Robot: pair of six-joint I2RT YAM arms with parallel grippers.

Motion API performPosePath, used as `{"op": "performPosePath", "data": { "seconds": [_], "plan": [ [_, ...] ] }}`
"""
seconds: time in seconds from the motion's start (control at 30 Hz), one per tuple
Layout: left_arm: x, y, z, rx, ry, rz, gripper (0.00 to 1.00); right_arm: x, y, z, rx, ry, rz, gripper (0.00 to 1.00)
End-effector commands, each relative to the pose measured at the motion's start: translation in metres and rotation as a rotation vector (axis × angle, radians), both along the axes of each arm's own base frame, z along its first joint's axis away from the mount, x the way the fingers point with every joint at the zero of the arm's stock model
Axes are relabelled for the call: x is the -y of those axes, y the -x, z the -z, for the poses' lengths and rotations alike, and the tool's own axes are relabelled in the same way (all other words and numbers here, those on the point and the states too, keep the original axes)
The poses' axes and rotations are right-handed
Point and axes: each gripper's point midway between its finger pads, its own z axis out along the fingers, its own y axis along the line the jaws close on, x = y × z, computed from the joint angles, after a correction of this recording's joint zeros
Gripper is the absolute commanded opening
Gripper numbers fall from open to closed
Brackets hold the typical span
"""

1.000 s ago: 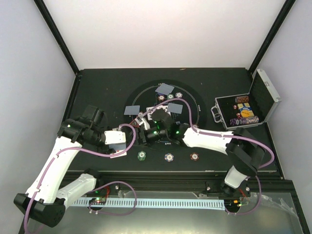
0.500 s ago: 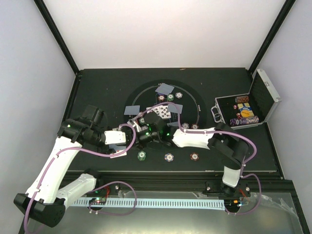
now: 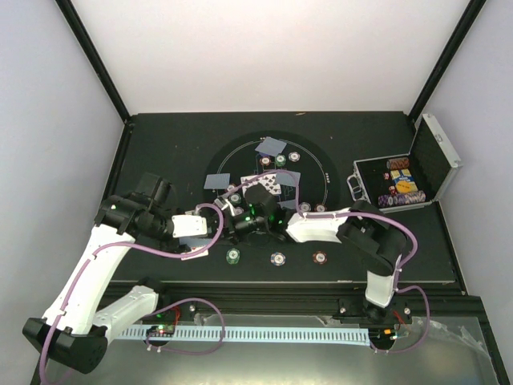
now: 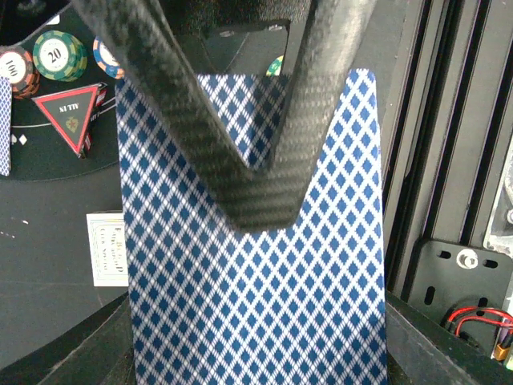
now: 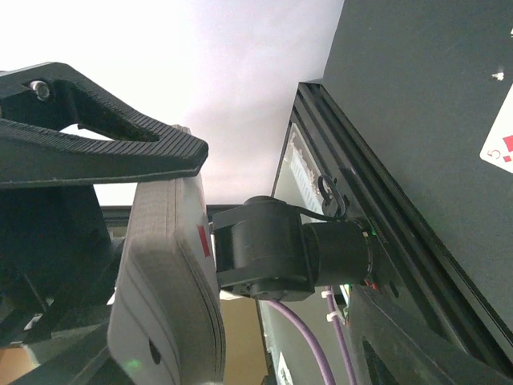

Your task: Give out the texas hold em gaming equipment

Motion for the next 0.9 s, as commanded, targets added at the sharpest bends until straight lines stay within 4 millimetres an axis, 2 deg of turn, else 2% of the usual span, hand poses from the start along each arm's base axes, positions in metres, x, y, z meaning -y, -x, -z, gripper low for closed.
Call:
{"op": "performPosePath", "data": {
  "seconds": [0.0,0.2,0.43,0.6,0.87],
  "plan": [
    [0.005,0.000,-0.015,0.024,0.035,0.015,0.02,0.014,-0.005,0.009,-0.006,0.037,0.029,0.60],
    [0.005,0.001,-0.015,0.021,0.034,0.012,0.02,0.019,-0.004,0.002,0.012,0.046,0.037,0.48],
    [0.004,0.001,-0.014,0.021,0.029,0.013,0.01,0.026,-0.002,-0.018,0.022,0.020,0.053,0.18],
    [0.005,-0.001,-0.013,0.023,0.030,0.010,0.02,0.031,-0.002,-0.029,0.050,0.031,0.057,0.10],
    [0.003,-0.001,-0.013,0.025,0.021,0.008,0.02,0.048,-0.013,-0.015,0.038,0.079,0.076,0.01]
  ]
}}
